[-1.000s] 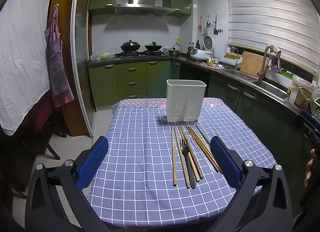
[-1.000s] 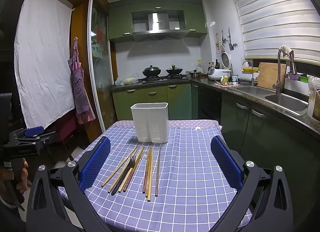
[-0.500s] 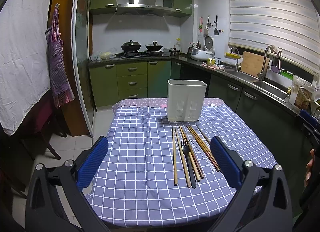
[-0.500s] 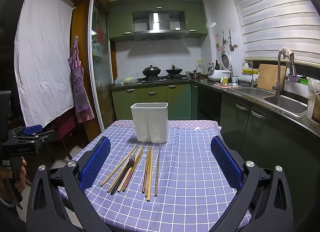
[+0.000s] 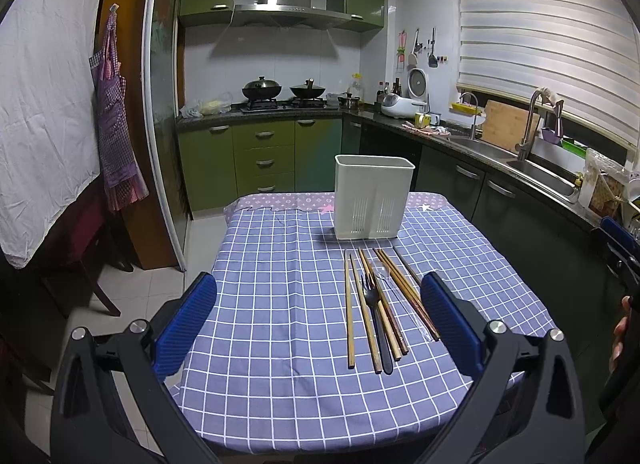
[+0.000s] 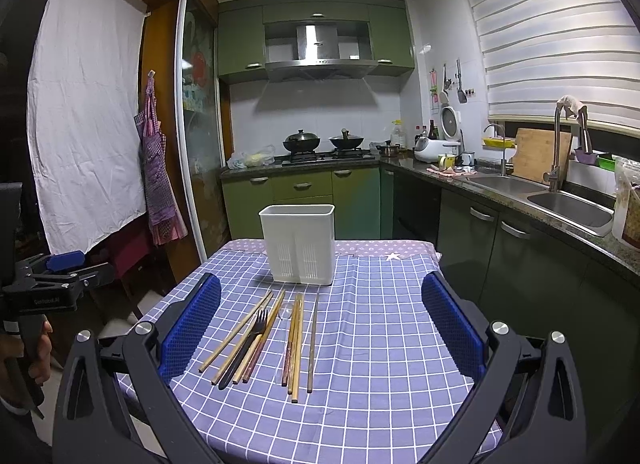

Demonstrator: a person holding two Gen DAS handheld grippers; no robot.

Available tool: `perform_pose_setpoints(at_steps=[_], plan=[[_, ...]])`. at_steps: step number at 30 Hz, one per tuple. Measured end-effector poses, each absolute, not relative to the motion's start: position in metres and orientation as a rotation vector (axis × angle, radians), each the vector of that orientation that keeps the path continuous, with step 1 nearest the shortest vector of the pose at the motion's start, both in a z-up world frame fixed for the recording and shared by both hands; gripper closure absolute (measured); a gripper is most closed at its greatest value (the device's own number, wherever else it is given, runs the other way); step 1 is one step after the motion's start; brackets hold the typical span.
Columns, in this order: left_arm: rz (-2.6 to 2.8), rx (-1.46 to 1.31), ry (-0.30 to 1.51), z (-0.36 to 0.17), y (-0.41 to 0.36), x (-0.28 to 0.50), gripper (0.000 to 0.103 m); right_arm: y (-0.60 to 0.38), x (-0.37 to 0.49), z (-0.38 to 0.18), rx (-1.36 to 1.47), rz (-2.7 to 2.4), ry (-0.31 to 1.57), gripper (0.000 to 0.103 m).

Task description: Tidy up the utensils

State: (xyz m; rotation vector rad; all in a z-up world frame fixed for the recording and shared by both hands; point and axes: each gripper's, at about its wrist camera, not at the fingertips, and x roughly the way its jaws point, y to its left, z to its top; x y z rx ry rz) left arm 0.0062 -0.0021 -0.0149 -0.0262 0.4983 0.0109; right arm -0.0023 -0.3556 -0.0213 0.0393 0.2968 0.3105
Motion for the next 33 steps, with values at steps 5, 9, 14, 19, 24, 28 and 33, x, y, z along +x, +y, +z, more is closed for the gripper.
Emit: perform_pose_setpoints(at_steps=[5, 9, 14, 19, 24, 28, 33], plan=[[0.011, -0.027, 0.501, -0.016, -0.001, 0.006, 0.006, -0.353, -0.001, -0.022, 0.031, 0.312, 0.303, 0.004], [0.012, -0.027, 0.503, -0.017, -0.001, 0.006, 0.006, -0.352, 0.000, -0.023, 0.028, 0.312, 0.307, 0.004], [0.014, -0.028, 0.508, -0.020, 0.000, 0.007, 0.006, -0.350, 0.001, -0.022, 0.026, 0.312, 0.311, 0.004], [0.013, -0.028, 0.509, -0.020, 0.001, 0.008, 0.006, -0.349, 0.002, -0.023, 0.025, 0.312, 0.313, 0.004], [0.011, -0.027, 0.515, -0.022, 0.000, 0.008, 0.006, -0.349, 0.004, -0.025, 0.024, 0.313, 0.319, 0.004], [0.003, -0.031, 0.528, -0.024, -0.001, 0.013, 0.006, -0.348, 0.010, -0.028, 0.018, 0.299, 0.334, 0.004], [-0.016, -0.020, 0.604, -0.029, -0.006, 0.039, 0.006, -0.353, 0.039, -0.038, -0.022, 0.256, 0.411, 0.004]])
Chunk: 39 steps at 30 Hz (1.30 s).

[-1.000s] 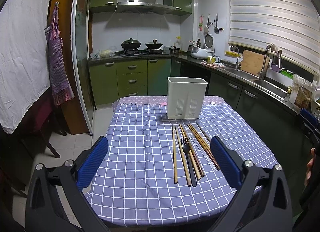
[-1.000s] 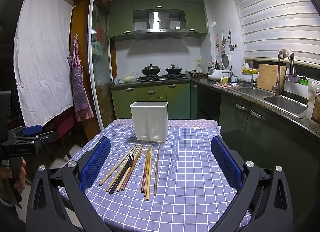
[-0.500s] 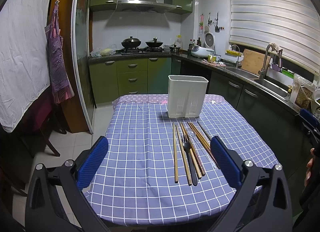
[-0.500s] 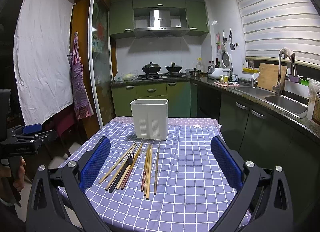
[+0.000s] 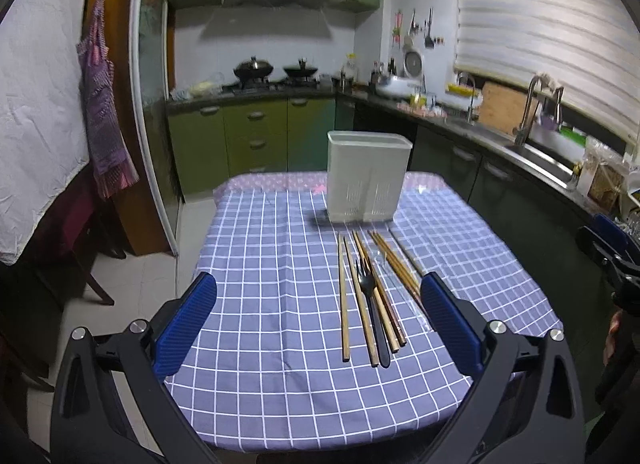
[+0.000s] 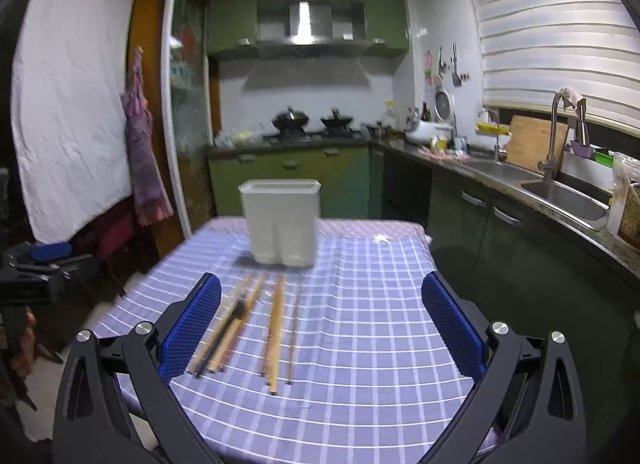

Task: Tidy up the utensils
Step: 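Lower the left tool and grasp the black fork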

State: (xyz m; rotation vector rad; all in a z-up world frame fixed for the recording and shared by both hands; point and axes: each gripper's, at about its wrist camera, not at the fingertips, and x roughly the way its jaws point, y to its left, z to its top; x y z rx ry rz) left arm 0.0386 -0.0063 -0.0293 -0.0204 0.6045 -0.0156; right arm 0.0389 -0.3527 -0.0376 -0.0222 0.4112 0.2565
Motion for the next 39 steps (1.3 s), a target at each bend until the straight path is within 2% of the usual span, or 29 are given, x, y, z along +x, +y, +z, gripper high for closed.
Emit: perform_pose_setpoints(at_steps=[11, 13, 14, 17, 18, 22, 24, 25, 30, 37, 39], plan=[[-0.145, -0.025, 0.994, -0.075, -0.047, 0.164, 0.006, -0.353, 0.162, -0.085, -0.170, 0.345, 0.814, 0.004], [-0.153, -0.022, 1.058, -0.088, -0.057, 0.182, 0.007, -0.354, 0.175, -0.091, -0.160, 0.348, 0.850, 0.007], [-0.159, -0.021, 1.091, -0.096, -0.063, 0.192, 0.010, -0.355, 0.181, -0.093, -0.162, 0.344, 0.865, 0.011], [-0.167, -0.045, 1.188, -0.115, -0.071, 0.209, 0.040, -0.355, 0.190, -0.094, -0.179, 0.343, 0.881, 0.015], [-0.184, -0.059, 1.229, -0.122, -0.074, 0.214, 0.046, -0.356, 0.194, -0.095, -0.180, 0.341, 0.885, 0.017], [-0.197, -0.087, 1.325, -0.141, -0.079, 0.225, 0.052, -0.362, 0.204, -0.096, -0.162, 0.356, 0.913, 0.018], [-0.197, -0.095, 1.355, -0.148, -0.080, 0.229, 0.074, -0.361, 0.207, -0.098, -0.153, 0.367, 0.926, 0.018], [-0.196, -0.097, 1.365, -0.148, -0.081, 0.232, 0.078, -0.361, 0.207, -0.099, -0.152, 0.372, 0.927, 0.018], [-0.167, -0.090, 1.392, -0.159, -0.083, 0.242, 0.082, -0.358, 0.206, -0.109, -0.134, 0.403, 0.940, 0.018], [-0.148, -0.105, 1.427, -0.170, -0.074, 0.253, 0.083, -0.356, 0.206, -0.112, -0.135, 0.413, 0.945, 0.018], [-0.148, -0.101, 1.429, -0.170, -0.073, 0.254, 0.083, -0.355, 0.206, -0.111, -0.136, 0.417, 0.944, 0.014]])
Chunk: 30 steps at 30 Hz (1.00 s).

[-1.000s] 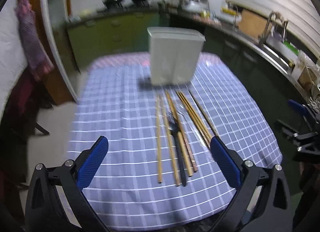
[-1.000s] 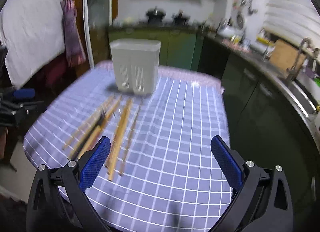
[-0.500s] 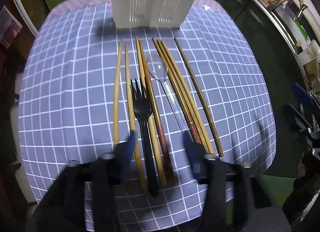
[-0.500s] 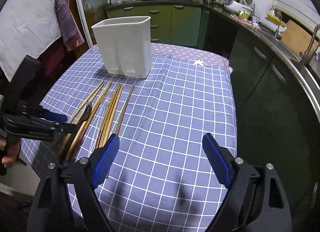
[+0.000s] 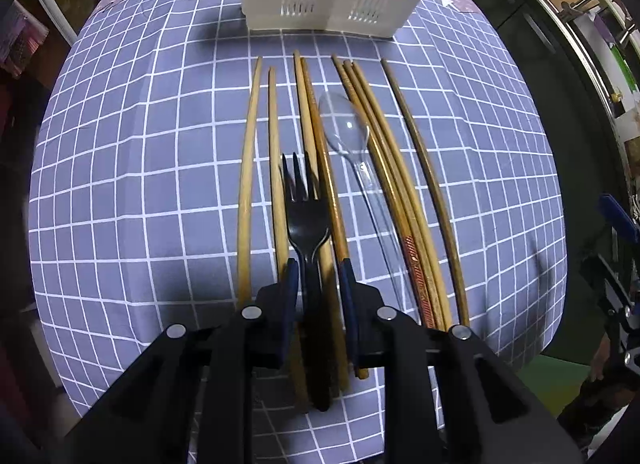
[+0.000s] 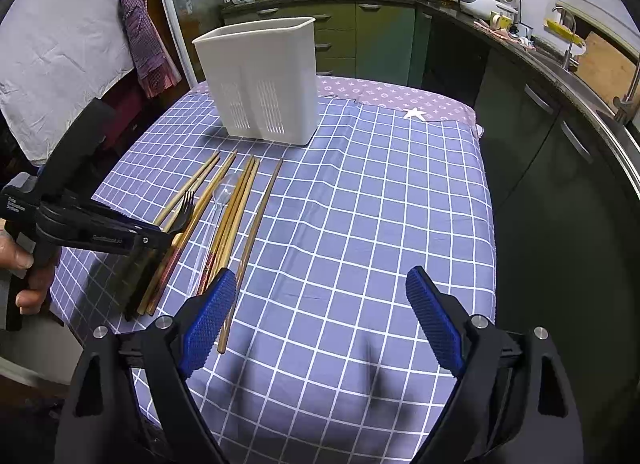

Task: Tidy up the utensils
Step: 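Lower the left tool and grasp the black fork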

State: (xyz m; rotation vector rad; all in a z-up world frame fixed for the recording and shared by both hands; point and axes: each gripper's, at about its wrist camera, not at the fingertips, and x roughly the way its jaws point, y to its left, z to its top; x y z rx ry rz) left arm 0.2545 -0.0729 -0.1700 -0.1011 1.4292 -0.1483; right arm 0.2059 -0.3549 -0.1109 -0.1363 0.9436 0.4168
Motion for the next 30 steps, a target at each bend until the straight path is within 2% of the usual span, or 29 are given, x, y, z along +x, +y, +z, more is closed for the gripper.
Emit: perform_pose_setpoints(at_steps=[8, 30], plan=[[-0.169, -0.078, 1.438, -0.177, -0.078, 0.258, 0.094, -0.349, 0.203, -0.114, -0.160, 0.425, 0.945, 0.013], [-0.243, -0.133, 1.435, -0.180, -0.067, 0.267, 0.095, -0.336, 0.203, -0.117, -0.194, 0.452, 0.970, 0.013]])
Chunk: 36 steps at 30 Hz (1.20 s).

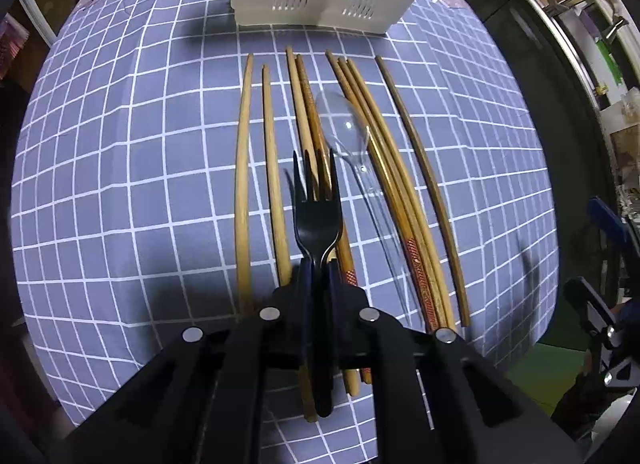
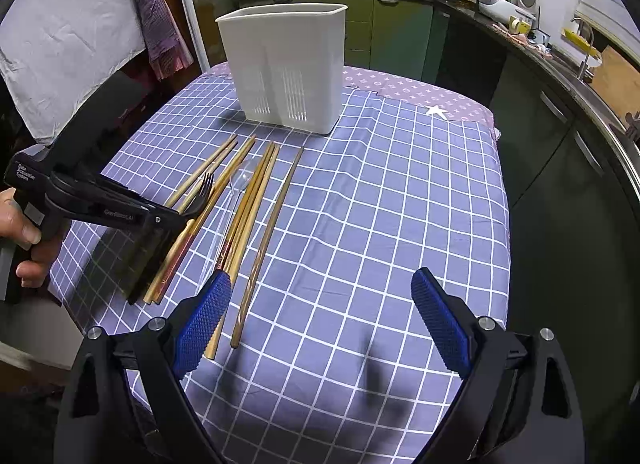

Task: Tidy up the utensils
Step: 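Lower the left tool and grasp the black fork, then lift the black fork with the left tool while the right tool grasps the clear spoon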

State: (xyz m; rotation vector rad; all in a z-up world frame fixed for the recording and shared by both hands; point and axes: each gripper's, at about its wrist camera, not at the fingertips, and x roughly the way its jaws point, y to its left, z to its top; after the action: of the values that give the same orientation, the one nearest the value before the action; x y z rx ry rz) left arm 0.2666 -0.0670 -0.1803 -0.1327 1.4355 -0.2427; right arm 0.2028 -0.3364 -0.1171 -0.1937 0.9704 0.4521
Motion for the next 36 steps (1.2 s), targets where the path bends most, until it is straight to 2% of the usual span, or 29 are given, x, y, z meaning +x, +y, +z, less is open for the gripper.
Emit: perform_pose_setpoints(at_steps=[7, 9, 10, 12, 16, 18, 22, 24, 36], plan=[[-0.267, -0.117, 1.330, -0.148, -0.054, 0.251, 0.095, -0.320, 0.215, -0.117, -0.193, 0.488, 1.024, 0.015], [-0.265, -0.115, 1.298, -0.140, -0.052, 0.247, 0.095, -0.307, 0.225, -0.120, -0.200, 0.522, 1.081, 0.034], [-0.267, -0.118, 1.276, -0.135, -0.050, 0.244, 0.095, -0.301, 0.229, -0.121, -0.206, 0.527, 1.099, 0.037], [-0.265, -0.114, 1.237, -0.126, -0.045, 0.239, 0.095, -0.287, 0.239, -0.124, -0.222, 0.541, 1.137, 0.052], [-0.255, -0.110, 1.137, -0.106, -0.035, 0.227, 0.095, -0.257, 0.264, -0.137, -0.204, 0.569, 1.235, 0.065], [-0.248, -0.110, 1.085, -0.098, -0.030, 0.221, 0.095, -0.243, 0.274, -0.146, -0.199, 0.576, 1.280, 0.078], [-0.247, -0.109, 1.021, -0.086, -0.020, 0.209, 0.095, -0.215, 0.290, -0.163, -0.231, 0.571, 1.345, 0.082], [-0.245, -0.101, 0.996, -0.083, -0.016, 0.204, 0.095, -0.203, 0.296, -0.169, -0.256, 0.551, 1.356, 0.089], [-0.262, -0.063, 0.929, -0.073, -0.015, 0.189, 0.095, -0.181, 0.314, -0.183, -0.297, 0.481, 1.416, 0.090]])
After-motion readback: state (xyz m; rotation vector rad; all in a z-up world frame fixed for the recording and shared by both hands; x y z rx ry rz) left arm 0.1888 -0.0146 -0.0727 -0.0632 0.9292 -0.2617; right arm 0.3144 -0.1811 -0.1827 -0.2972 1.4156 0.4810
